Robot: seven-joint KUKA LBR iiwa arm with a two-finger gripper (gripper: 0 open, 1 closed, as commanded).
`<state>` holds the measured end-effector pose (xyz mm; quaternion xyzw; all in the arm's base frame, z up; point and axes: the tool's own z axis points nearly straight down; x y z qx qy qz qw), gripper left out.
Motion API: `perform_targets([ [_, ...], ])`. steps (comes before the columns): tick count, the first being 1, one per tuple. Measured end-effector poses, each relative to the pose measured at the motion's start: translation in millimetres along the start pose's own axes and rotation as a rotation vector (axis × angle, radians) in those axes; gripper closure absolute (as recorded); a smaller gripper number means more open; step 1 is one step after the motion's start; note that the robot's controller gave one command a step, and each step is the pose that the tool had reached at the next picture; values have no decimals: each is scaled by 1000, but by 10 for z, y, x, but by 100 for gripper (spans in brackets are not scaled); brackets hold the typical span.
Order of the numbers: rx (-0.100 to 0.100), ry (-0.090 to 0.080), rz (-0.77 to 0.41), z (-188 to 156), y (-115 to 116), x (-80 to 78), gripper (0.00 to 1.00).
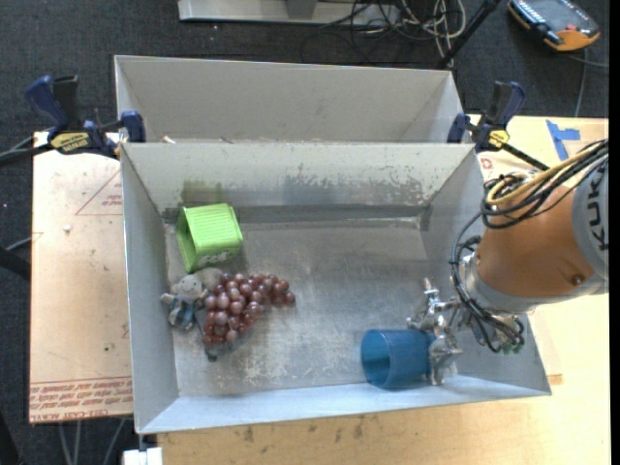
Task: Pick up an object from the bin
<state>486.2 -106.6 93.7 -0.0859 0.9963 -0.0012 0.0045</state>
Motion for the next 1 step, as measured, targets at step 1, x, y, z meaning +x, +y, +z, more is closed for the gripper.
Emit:
perform_targets([
  [1,0,-2,-53,-1823,42,-51,100],
])
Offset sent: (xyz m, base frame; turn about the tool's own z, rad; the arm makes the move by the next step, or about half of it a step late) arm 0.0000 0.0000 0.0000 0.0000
